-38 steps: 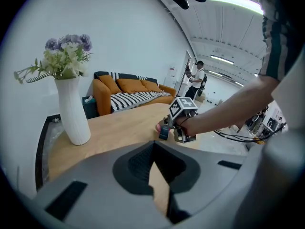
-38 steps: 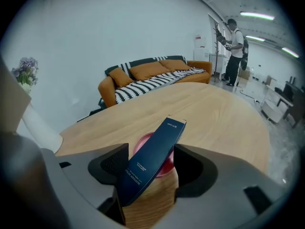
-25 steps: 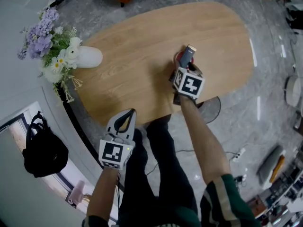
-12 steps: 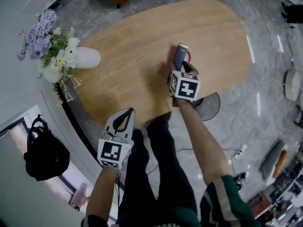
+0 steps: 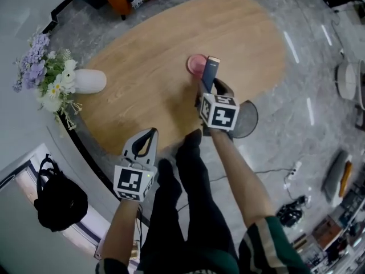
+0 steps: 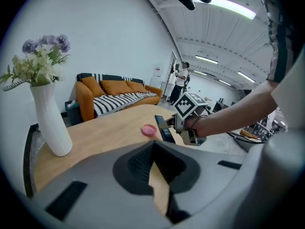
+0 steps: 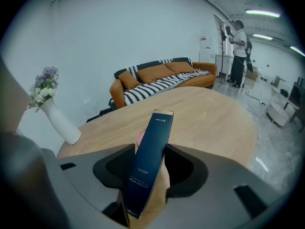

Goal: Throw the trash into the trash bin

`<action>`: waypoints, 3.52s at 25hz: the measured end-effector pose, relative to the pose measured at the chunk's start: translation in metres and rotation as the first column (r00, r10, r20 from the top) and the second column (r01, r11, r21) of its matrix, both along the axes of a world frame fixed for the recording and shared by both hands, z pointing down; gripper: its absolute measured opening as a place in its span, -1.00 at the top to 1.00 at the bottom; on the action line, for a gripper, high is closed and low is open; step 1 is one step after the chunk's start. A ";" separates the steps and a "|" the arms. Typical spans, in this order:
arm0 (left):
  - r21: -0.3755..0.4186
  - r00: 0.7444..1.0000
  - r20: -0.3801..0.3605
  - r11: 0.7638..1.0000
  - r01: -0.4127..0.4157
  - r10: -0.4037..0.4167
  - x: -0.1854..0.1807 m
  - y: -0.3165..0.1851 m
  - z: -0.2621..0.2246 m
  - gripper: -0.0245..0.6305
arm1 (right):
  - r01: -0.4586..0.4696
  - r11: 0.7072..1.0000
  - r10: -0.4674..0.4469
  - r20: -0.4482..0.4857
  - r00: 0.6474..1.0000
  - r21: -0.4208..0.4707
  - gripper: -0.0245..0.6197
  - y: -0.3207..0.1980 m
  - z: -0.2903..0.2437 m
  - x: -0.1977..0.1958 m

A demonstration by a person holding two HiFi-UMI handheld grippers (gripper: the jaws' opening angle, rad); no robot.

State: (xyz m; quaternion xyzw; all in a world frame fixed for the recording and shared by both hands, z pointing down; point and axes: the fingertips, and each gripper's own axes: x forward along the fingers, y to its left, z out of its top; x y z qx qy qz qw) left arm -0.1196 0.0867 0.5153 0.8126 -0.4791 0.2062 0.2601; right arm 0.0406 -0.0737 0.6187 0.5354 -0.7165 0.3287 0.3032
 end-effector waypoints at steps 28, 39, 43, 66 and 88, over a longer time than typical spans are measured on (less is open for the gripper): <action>-0.002 0.901 -0.016 0.901 -0.433 0.433 0.210 -0.004 0.045 0.93 | -0.466 0.878 0.473 0.042 0.880 -0.110 0.33 0.151 0.072 0.244; 0.003 0.880 -0.018 0.880 -0.475 0.475 0.246 -0.024 0.087 0.93 | -0.509 0.842 0.521 0.020 0.854 -0.178 0.33 0.161 0.177 0.285; 0.006 0.878 -0.017 0.878 -0.479 0.479 0.246 -0.033 0.102 0.93 | -0.507 0.836 0.517 -0.008 0.856 -0.211 0.33 0.159 0.219 0.294; -0.038 0.932 -0.013 0.931 -0.363 0.363 0.215 -0.066 0.063 0.93 | -0.433 0.884 0.431 -0.052 0.901 -0.176 0.92 0.140 0.152 0.306; 0.033 0.979 0.003 0.979 -0.203 0.203 0.102 -0.108 -0.012 0.93 | 0.032 0.978 -0.041 0.040 0.998 0.207 0.92 0.039 -0.091 0.119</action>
